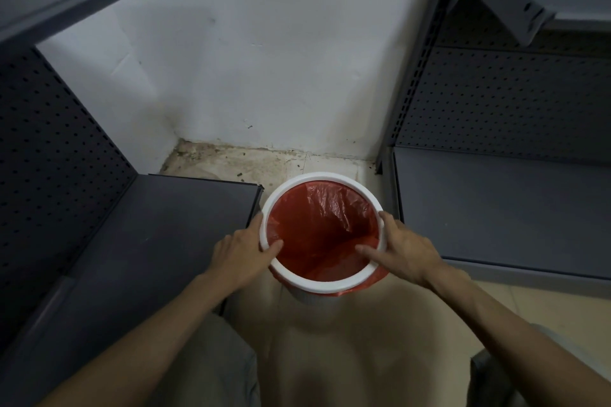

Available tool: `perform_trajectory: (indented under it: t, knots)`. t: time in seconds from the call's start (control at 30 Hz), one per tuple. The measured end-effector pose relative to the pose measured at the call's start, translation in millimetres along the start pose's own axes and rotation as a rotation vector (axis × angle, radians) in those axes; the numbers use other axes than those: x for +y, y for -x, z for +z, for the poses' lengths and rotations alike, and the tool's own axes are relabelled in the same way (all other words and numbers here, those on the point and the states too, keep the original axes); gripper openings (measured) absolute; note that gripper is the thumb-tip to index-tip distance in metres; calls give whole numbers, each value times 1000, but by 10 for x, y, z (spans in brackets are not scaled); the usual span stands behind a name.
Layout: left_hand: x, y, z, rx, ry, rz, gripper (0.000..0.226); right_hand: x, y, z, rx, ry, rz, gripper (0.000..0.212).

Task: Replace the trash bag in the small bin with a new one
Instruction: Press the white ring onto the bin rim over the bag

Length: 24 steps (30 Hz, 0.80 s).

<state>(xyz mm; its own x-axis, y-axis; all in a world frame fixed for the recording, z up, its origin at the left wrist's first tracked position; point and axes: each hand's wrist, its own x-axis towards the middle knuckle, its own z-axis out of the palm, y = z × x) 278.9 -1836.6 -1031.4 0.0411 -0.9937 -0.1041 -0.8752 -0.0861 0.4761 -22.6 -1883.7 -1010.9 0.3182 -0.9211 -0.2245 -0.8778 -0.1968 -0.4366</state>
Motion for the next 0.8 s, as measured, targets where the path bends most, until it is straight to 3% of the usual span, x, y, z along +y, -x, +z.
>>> perform_trajectory:
  t: [0.17,0.33,0.67,0.8]
  knots:
    - [42,-317,-116,-125,-9,-35,76,-27,-346,-112,11,89,-9,40]
    - [12,-505,-115,-258,-32,-96,85,-5,-487,-101,-31,151,28,53]
    - [82,-568,-142,-300,-176,-108,88,38,-528,-76,-101,80,17,57]
    - [238,-514,-211,-168,-323,-130,58,20,-429,-209,-57,134,43,45]
